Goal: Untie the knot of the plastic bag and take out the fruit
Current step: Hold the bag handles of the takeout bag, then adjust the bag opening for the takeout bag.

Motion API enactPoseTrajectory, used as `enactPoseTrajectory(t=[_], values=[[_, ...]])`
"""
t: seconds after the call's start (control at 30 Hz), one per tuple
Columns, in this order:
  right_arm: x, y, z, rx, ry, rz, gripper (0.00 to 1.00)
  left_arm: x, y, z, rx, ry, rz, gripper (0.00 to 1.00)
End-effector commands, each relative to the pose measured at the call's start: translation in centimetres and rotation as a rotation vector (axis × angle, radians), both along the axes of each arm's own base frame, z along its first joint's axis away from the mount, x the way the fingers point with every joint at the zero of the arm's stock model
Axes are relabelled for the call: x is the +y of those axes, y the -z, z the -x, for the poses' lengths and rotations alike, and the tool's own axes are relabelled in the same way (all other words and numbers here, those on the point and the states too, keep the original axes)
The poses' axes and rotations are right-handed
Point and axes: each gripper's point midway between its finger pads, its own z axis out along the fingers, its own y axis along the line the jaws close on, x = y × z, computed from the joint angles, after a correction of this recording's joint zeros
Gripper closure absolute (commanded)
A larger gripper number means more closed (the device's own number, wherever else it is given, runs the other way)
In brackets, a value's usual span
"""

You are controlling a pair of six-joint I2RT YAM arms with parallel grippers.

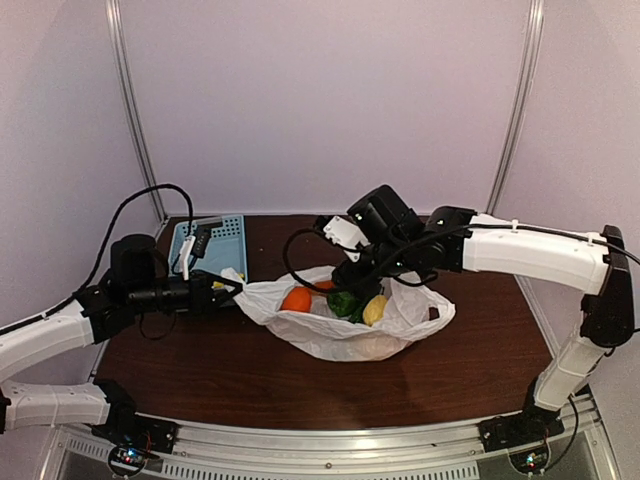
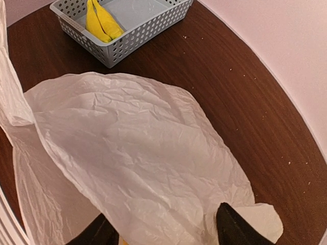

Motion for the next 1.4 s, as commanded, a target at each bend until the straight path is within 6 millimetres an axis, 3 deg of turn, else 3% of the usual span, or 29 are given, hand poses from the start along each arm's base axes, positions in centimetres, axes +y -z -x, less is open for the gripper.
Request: enactPoseTrajectory(t=[0.0,0.07,0.17,0.3,0.43,0.57,0.67,0.87,0.9,0.93,1.03,1.13,1.2,1.37], values=[[-0.3,-1.9,-1.9,-0.062,0.08,-0.004,0.62,-0.1,-1.6,-1.3,-0.049,-0.049,0.032,0.88],[-1.2,-3.3,-2.8,-0.099,0.138,-0.017,0.84,-0.2,-2.1,-2.0,-0.063,-0.069,0.041,0.96],[-3.3,-6.4,-4.3,-0.17,0.247,-0.053,1.0,-0.8,-3.5,-3.3,-0.1,-0.076,0.047,1.0],[-6.5,-12.2,-5.6,-0.274,0.352,-0.146,1.0,-2.3,-6.4,-5.6,-0.176,-0.061,0.037,1.0],[-8.3,-17.7,-4.9,-0.356,0.379,-0.265,1.0,-3.5,-8.6,-7.9,-0.249,-0.059,0.021,1.0],[-9.2,-20.6,-3.5,-0.391,0.347,-0.353,1.0,-4.1,-9.6,-9.5,-0.303,-0.07,0.005,1.0],[-8.7,-19.8,-2.6,-0.362,0.295,-0.389,1.0,-4.3,-8.9,-10.2,-0.317,-0.087,-0.009,1.0],[-6.9,-13.9,-2.0,-0.209,0.278,-0.439,1.0,-3.7,-5.8,-11.2,-0.266,-0.139,-0.072,1.0],[-6.5,-13.1,-1.9,-0.185,0.275,-0.45,1.0,-3.6,-5.5,-11.2,-0.256,-0.141,-0.077,0.96],[-6.4,-12.4,-1.9,-0.17,0.276,-0.459,1.0,-3.5,-5.2,-11.1,-0.245,-0.142,-0.083,0.85],[-6.2,-11.2,-1.9,-0.148,0.29,-0.473,1.0,-3.1,-5.2,-10.4,-0.221,-0.149,-0.067,0.38],[-6.1,-10.8,-2.1,-0.146,0.299,-0.482,1.0,-2.7,-4.7,-9.3,-0.167,-0.157,-0.024,0.14],[-6.0,-10.7,-2.3,-0.149,0.303,-0.486,1.0,-2.5,-4.3,-8.3,-0.123,-0.159,0.014,0.06],[-6.1,-10.6,-2.5,-0.155,0.317,-0.49,1.0,-2.9,-3.4,-5.3,-0.037,-0.165,0.073,0.04]])
